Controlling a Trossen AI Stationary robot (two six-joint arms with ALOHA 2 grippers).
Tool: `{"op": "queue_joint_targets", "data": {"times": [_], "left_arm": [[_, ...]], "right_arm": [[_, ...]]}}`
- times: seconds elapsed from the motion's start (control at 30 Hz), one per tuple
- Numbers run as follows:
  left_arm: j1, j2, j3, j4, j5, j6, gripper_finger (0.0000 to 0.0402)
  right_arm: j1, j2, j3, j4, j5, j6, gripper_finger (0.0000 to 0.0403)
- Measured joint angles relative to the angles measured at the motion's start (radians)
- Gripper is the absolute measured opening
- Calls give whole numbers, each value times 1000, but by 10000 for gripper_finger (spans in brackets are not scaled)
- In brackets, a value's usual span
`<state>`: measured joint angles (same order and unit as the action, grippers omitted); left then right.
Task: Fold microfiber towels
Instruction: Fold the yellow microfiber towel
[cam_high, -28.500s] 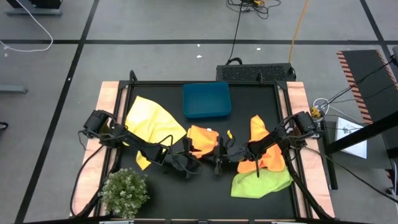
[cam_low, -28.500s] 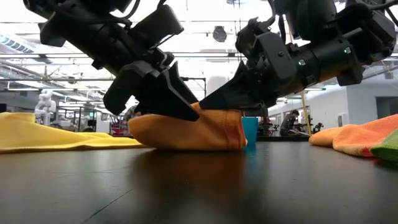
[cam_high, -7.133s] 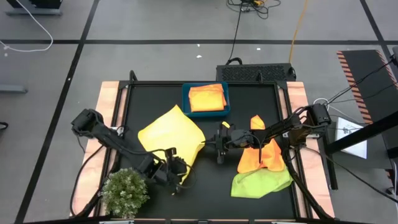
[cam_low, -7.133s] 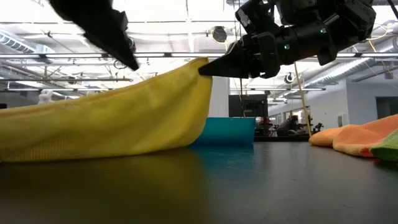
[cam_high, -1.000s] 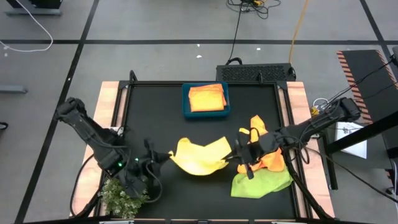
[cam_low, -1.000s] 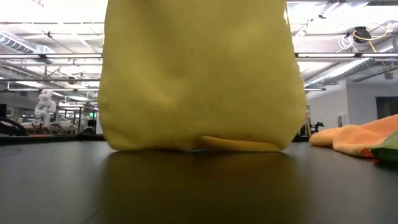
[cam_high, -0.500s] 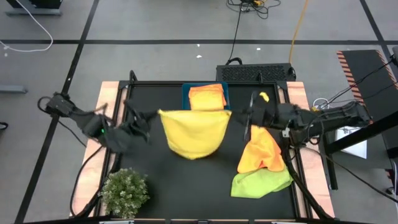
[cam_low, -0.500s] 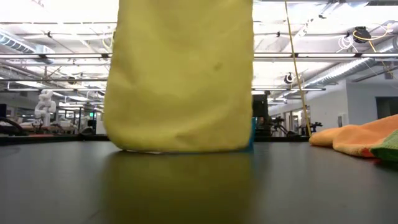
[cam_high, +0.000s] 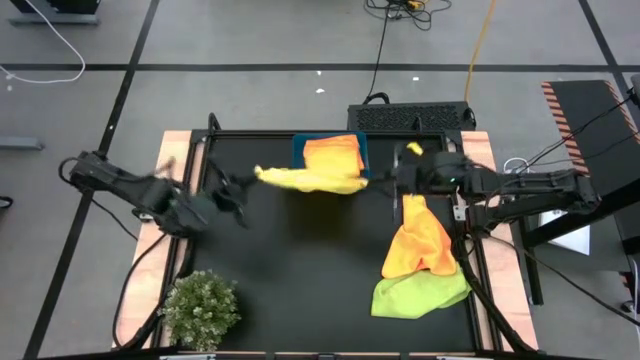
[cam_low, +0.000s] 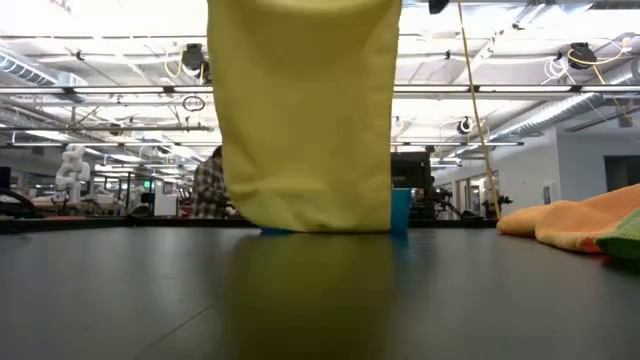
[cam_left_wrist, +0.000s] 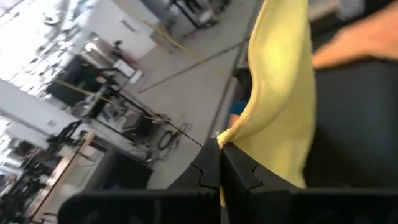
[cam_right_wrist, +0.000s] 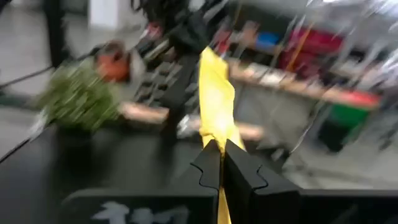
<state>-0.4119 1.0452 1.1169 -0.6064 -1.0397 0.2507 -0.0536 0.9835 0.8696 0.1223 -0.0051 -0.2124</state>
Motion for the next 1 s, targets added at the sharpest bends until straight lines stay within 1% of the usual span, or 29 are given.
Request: {"op": "queue_joint_targets", "data": {"times": [0.1,0.23,0.43,0.57,0.7,0.8,0.9,1.0], "left_arm": [[-73,47,-68,16,5,-77,1],[-185,124,-138,70,18,-191,1],[-355,218,-152,174,23,-313,1],[-430,264,-152,202,75,-387,1],[-463,317,-152,190,156,-533,1],[-472,370,-151,194,198,-589,1],[-465,418,-151,182,212,-601,1],[-441,447,-152,173,256,-607,1]], "right_arm": [[65,9,-8,-87,2,43,0],[181,14,-92,-22,1,90,0],[337,14,-288,269,1,146,0],[403,21,-439,490,2,175,0],[442,62,-578,666,10,237,0],[474,119,-637,744,40,295,0],[507,188,-645,762,101,317,0],[521,263,-617,765,110,309,0]]}}
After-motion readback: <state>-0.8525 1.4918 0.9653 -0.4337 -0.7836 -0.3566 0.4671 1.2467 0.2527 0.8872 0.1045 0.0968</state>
